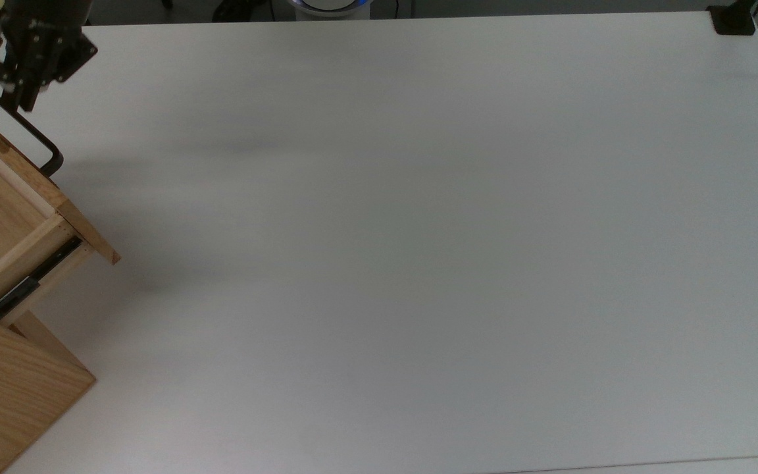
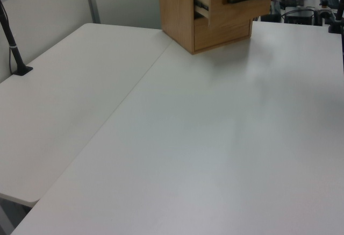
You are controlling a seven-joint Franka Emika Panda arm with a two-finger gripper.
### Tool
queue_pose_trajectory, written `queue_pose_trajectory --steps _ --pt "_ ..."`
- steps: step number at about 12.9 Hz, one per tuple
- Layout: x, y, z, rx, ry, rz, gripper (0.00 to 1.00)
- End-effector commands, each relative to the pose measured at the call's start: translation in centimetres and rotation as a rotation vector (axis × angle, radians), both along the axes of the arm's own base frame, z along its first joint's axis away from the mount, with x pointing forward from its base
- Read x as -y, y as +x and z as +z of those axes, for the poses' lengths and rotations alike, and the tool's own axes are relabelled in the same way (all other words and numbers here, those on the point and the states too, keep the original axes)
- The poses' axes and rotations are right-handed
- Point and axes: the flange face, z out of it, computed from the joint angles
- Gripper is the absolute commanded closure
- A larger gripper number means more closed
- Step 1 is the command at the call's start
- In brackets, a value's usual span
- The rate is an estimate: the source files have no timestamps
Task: Open the drawer by sliding it
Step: 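Pull the handle outward, sliding the upper drawer open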
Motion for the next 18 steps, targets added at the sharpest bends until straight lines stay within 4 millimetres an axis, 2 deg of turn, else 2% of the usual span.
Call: queue_pose_trajectory --steps 1,3,7,10,11,14,18 --pt "-2.9 -2.6 2.6 -0.04 0.003 -0.022 0.93" --pt "-4.2 -3.3 3.1 -0.074 0.006 -0.022 0.93" --pt "-4.0 -3.2 3.1 -0.07 0.016 -0.029 0.9" --pt "-3.7 -2.6 2.3 -0.075 0.02 -0.036 0.86" --pt "-3.4 -2.5 2.0 -0.076 0.021 -0.04 0.84" --pt "-3.0 -1.6 1.7 -0.074 0.025 -0.049 0.65" --pt "-1.9 0.4 1.3 -0.029 0.052 -0.105 0.61"
